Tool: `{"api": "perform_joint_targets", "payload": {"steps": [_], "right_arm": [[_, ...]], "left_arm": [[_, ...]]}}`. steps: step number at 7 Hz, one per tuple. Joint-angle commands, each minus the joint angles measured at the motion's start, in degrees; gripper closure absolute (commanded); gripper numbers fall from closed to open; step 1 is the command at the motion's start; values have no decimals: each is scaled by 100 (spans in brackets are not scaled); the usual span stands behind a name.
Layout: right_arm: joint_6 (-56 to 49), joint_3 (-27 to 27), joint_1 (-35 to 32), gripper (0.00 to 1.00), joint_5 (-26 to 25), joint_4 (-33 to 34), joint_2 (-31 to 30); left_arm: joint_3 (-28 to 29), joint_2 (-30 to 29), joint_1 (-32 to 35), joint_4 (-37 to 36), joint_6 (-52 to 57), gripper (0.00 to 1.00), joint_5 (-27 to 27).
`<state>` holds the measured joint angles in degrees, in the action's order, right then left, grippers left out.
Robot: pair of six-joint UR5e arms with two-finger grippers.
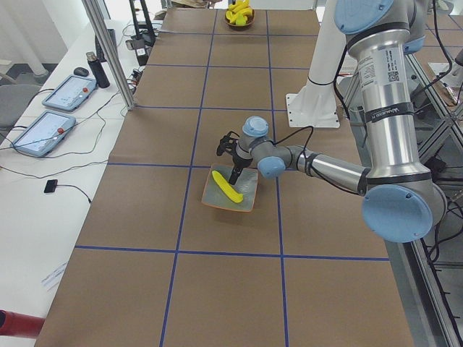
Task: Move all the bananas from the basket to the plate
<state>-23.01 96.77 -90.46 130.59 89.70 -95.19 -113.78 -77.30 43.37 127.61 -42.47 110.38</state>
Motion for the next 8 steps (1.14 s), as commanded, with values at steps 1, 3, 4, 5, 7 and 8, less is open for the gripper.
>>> {"api": "perform_joint_targets", "payload": {"steps": [1, 3, 4, 5, 7, 8], "right_arm": [[-430, -297, -77, 0, 1, -5, 44], [-966, -805, -365, 0, -8, -388, -61], [-785, -982, -393, 0, -34, -800, -253], [-227, -1002, -385, 3, -51, -1048, -542], [558, -1089, -385, 9, -419, -2267, -1070], [535, -1490, -376, 15, -499, -2812, -1072]], "left_arm": [[-213, -145, 450, 1, 20, 0, 797], [-249, -206, 514, -8, 20, 0, 863], [-249, -224, 514, 1, 20, 0, 863], [-258, -268, 514, 1, 20, 0, 863], [-249, -277, 523, 1, 20, 0, 863], [-249, -277, 523, 1, 20, 0, 863]]}}
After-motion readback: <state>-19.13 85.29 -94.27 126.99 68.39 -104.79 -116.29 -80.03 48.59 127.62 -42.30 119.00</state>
